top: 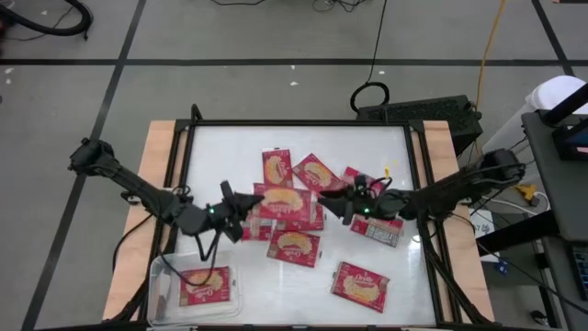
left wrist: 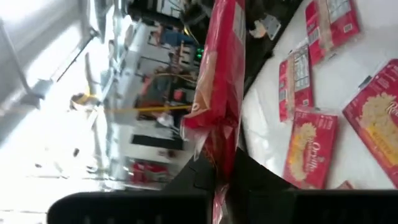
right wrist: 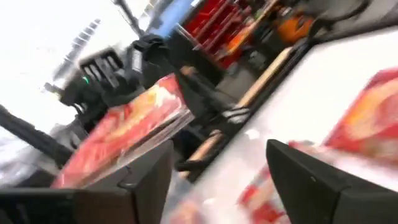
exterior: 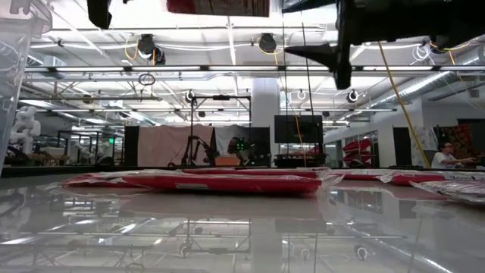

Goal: Sort popcorn bags into baskets
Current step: Put the popcorn bag into the transparent bin

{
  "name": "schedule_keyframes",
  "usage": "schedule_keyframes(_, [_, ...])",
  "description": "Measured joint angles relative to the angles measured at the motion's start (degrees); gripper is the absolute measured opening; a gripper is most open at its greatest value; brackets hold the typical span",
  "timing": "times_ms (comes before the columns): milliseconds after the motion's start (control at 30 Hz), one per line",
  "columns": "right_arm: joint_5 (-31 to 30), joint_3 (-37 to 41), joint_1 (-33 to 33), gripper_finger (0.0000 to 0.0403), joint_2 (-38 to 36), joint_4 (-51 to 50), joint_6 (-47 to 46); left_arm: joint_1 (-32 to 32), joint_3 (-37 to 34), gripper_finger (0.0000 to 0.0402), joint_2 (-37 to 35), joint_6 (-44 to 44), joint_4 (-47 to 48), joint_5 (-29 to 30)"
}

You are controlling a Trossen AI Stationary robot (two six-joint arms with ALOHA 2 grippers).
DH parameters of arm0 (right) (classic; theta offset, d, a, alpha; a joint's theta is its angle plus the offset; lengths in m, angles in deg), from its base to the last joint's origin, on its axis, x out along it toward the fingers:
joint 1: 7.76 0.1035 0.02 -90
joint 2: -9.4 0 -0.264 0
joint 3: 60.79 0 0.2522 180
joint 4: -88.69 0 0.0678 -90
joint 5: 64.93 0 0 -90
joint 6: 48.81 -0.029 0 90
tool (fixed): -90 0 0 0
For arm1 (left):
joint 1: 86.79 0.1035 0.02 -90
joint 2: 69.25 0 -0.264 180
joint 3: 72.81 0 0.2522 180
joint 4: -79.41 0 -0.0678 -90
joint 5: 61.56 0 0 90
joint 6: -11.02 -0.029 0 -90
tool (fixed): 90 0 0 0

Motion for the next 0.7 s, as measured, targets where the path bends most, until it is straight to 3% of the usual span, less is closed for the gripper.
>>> schedule_keyframes(167, [5.89,-0.01,0.02,0.0277,8.26,19.85,-2.87,-5.07,-0.02,0.0018,5.36,-13.19,-3.10,6.65])
schedule_keyframes(233, [6.86,-0.04,0.14,0.0278,10.24,23.25,-2.85,-6.70,-0.01,0.0016,7.09,-17.09,-4.46,10.04])
schedule_keyframes(433, [6.14,-1.29,0.22,0.0272,14.15,19.92,-4.82,-8.68,0.00,0.0010,10.20,-23.38,-13.78,13.20])
schedule_keyframes(700, [7.51,-4.32,0.22,0.0267,16.61,19.72,-3.29,-8.18,0.01,0.0013,10.31,-24.08,-15.52,13.38])
